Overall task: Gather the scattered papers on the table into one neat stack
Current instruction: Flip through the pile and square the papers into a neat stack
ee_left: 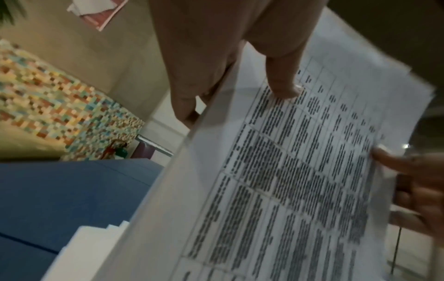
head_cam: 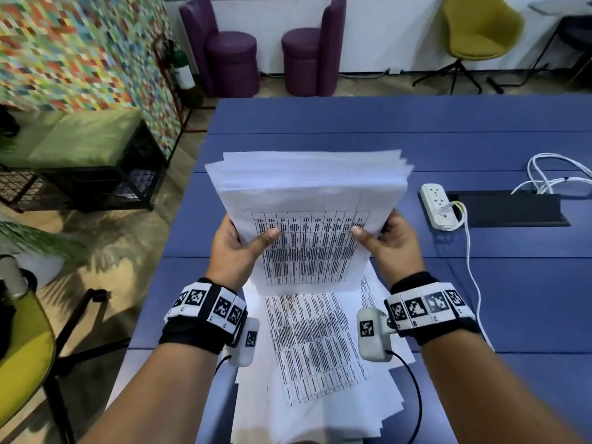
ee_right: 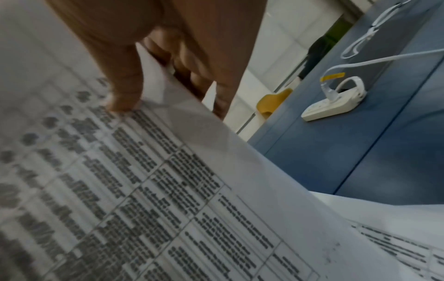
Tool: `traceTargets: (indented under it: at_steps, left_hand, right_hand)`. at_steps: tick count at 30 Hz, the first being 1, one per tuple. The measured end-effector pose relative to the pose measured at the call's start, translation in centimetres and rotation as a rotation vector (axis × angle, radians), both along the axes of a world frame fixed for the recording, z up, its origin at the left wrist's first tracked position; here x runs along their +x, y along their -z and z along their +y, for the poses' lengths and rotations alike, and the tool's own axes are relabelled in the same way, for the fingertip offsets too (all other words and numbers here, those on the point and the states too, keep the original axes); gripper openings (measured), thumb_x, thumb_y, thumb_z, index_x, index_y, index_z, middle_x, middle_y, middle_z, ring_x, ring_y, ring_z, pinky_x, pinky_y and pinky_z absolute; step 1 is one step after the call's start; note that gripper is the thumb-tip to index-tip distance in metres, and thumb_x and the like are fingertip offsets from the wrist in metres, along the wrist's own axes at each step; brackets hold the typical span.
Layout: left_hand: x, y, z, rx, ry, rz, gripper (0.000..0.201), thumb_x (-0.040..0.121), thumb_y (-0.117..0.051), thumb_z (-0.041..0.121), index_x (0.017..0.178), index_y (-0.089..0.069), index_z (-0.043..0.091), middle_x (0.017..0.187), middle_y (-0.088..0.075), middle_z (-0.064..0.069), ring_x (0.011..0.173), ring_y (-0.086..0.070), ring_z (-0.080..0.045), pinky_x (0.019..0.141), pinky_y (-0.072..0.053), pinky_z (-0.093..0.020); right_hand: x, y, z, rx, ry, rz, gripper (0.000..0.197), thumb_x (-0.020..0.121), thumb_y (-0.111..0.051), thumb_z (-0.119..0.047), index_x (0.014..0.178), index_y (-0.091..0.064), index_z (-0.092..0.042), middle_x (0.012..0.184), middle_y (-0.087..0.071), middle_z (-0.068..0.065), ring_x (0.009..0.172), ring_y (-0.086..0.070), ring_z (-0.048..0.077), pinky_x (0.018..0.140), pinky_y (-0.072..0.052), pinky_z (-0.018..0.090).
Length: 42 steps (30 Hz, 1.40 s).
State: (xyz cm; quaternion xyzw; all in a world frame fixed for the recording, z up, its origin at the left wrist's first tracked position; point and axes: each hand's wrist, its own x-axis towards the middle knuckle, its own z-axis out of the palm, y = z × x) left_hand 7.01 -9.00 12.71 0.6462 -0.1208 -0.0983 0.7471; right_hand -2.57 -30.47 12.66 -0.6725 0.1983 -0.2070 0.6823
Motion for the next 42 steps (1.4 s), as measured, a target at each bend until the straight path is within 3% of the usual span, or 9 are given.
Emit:
traceTargets:
  at_steps: [4, 7, 13, 18, 21, 24, 30, 37, 42]
  left_hand:
    - [-0.5, 0.1, -0.7, -0.039, -0.029, -0.01, 0.039, 0.086, -0.056, -0.016, 0.107, -0.052, 0.017, 0.091, -0.075, 0.014, 0.091, -0.069, -0.002, 0.081, -0.052, -0.017]
    - [-1.1, -1.1, -1.5, -0.105, -0.115, -0.081, 0.043, 0.089, -0.051, -0.017, 0.11, -0.048, 0.02, 0.095, -0.073, 0.02, 0.095, -0.066, 0.003, 0.084, -0.049, -0.014]
    - [-2.2, -1.6, -1.5, -0.076, -0.14, -0.153, 0.043, 0.087, -0.062, -0.009, 0.114, -0.051, 0.022, 0.108, -0.07, 0.009, 0.107, -0.065, -0.008, 0.088, -0.05, -0.019]
    - [-3.0, -1.8, -1.1, -0.122, -0.124, -0.14, 0.05, 0.08, -0.07, -0.006, 0.119, -0.048, 0.016, 0.112, -0.069, 0.001, 0.107, -0.066, -0.014, 0.088, -0.052, -0.025]
    - [-3.2, -3.7, -1.6, -0.204, -0.166, -0.201, 0.046, 0.08, -0.069, -0.003, 0.118, -0.047, 0.012, 0.112, -0.066, 0.001, 0.104, -0.066, -0.01, 0.087, -0.051, -0.023]
    - [-3.1, -5.4, -2.0, -0.222, -0.225, -0.257, 0.033, 0.082, -0.075, 0.011, 0.108, -0.054, 0.014, 0.1, -0.07, 0.006, 0.096, -0.068, -0.009, 0.083, -0.052, -0.022]
    - [-2.3, -6.7, -2.6, -0.12, -0.481, -0.233, 0.041, 0.073, -0.068, 0.057, 0.075, -0.054, 0.018, 0.048, -0.035, 0.015, 0.045, -0.03, -0.005, 0.045, -0.028, -0.019]
    - [-1.5, -6.4, -2.7, -0.087, -0.556, -0.231, 0.016, 0.083, -0.064, 0.024, 0.07, -0.054, 0.022, 0.065, -0.054, 0.012, 0.058, -0.047, 0.0, 0.061, -0.039, -0.012]
    - [-0.9, -5.9, -2.1, -0.102, -0.569, -0.247, 0.007, 0.086, -0.049, 0.017, 0.086, -0.054, 0.022, 0.069, -0.064, 0.014, 0.072, -0.06, -0.011, 0.072, -0.044, -0.025]
  right_hand:
    - [0.5, -0.3, 0.8, 0.066, 0.107, -0.031, 0.047, 0.059, -0.085, -0.004, 0.096, -0.061, 0.009, 0.075, -0.072, -0.007, 0.074, -0.068, 0.007, 0.074, -0.054, 0.025]
    - [0.8, -2.5, 2.1, 0.066, 0.115, -0.13, 0.03, 0.072, -0.071, 0.012, 0.093, -0.06, -0.006, 0.073, -0.071, -0.013, 0.074, -0.068, -0.001, 0.074, -0.054, 0.015]
    - [0.0, -2.4, 2.6, -0.187, 0.189, -0.114, 0.041, 0.081, -0.072, -0.021, 0.099, -0.051, -0.05, 0.098, -0.068, -0.016, 0.099, -0.064, 0.008, 0.095, -0.051, 0.043]
    - [-1.0, -2.9, 3.2, -0.34, 0.204, -0.199, 0.081, 0.078, -0.066, 0.005, 0.137, -0.026, -0.033, 0.134, -0.048, -0.006, 0.123, -0.05, 0.016, 0.102, -0.044, 0.05]
    - [-1.1, -4.5, 3.2, -0.619, 0.235, -0.312, 0.1, 0.078, -0.057, 0.017, 0.149, -0.005, -0.032, 0.15, -0.018, -0.016, 0.135, -0.029, 0.006, 0.112, -0.03, 0.023]
    - [-1.3, -6.0, 3.8, -0.764, 0.201, -0.282, 0.099, 0.081, -0.061, 0.007, 0.144, -0.013, -0.052, 0.129, -0.029, 0.002, 0.117, -0.033, -0.006, 0.091, -0.028, -0.003]
    - [-1.7, -5.3, 4.2, -0.805, 0.325, -0.196, 0.052, 0.079, -0.07, -0.006, 0.127, -0.051, -0.013, 0.12, -0.03, 0.011, 0.106, -0.04, 0.012, 0.093, -0.026, -0.001]
    - [-2.3, -4.9, 4.8, -0.747, 0.338, -0.237, 0.05, 0.08, -0.073, -0.009, 0.125, -0.057, -0.024, 0.125, -0.032, 0.013, 0.105, -0.034, -0.012, 0.106, -0.035, 0.037]
    - [-2.3, -4.6, 4.3, -0.735, 0.234, -0.21, 0.043, 0.087, -0.069, -0.02, 0.127, -0.057, -0.03, 0.11, -0.051, 0.013, 0.095, -0.049, 0.008, 0.088, -0.031, 0.002]
